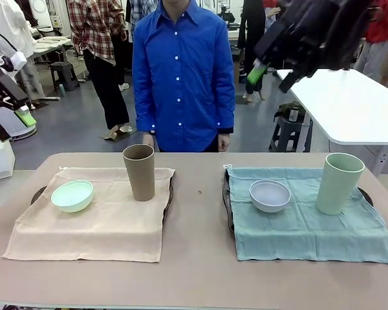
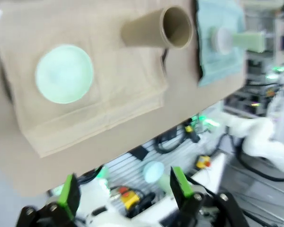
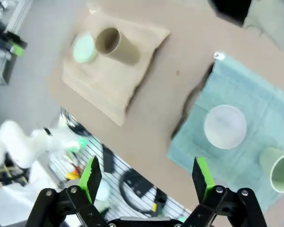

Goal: Set up a tray with a mat and arrange the tableware.
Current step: Place the Picnic Bowl and Reusable plastic cup back onto the Handle tray in front of the human's position.

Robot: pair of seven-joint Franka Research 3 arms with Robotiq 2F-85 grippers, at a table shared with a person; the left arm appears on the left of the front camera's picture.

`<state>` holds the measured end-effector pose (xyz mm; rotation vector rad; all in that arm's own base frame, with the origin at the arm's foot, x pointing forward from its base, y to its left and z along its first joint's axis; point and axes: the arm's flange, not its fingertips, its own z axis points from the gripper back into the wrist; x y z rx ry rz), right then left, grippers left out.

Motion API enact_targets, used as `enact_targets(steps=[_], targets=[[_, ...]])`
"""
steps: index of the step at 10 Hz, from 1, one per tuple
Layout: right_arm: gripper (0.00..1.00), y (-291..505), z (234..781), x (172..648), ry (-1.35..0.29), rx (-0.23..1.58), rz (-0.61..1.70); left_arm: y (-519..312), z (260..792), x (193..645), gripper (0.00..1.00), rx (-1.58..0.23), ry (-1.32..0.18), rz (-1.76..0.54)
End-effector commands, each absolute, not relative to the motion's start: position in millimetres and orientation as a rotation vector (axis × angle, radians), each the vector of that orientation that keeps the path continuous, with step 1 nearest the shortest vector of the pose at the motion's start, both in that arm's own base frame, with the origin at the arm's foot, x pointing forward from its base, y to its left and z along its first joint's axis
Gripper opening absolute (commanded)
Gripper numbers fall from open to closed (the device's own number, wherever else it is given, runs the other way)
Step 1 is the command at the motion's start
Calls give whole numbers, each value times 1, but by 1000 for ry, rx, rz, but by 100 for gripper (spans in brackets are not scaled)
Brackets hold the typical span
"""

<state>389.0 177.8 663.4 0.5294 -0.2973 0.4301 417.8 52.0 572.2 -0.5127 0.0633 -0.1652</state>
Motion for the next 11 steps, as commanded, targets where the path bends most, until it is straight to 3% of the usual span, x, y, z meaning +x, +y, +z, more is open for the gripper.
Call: enact_targets(steps=[1, 5, 8, 9, 10, 11], targets=[[100, 139, 649, 360, -465, 777, 359, 72, 584, 426, 100, -657, 34, -167], [100, 71, 629, 324, -578, 1246, 260, 105, 598, 418, 100, -980, -72, -81], [100, 33, 619, 309, -528, 1383, 213, 137, 596, 406, 100, -1100, -117, 3], [100, 24, 615, 305, -478, 1373, 226, 143, 595, 403, 100, -1103, -121, 10], [100, 30, 613, 306, -430, 1238, 275, 142, 596, 399, 100, -1060, -96, -39], [100, 65, 621, 311, -449, 884, 348, 130, 600, 391, 100, -938, -63, -144]])
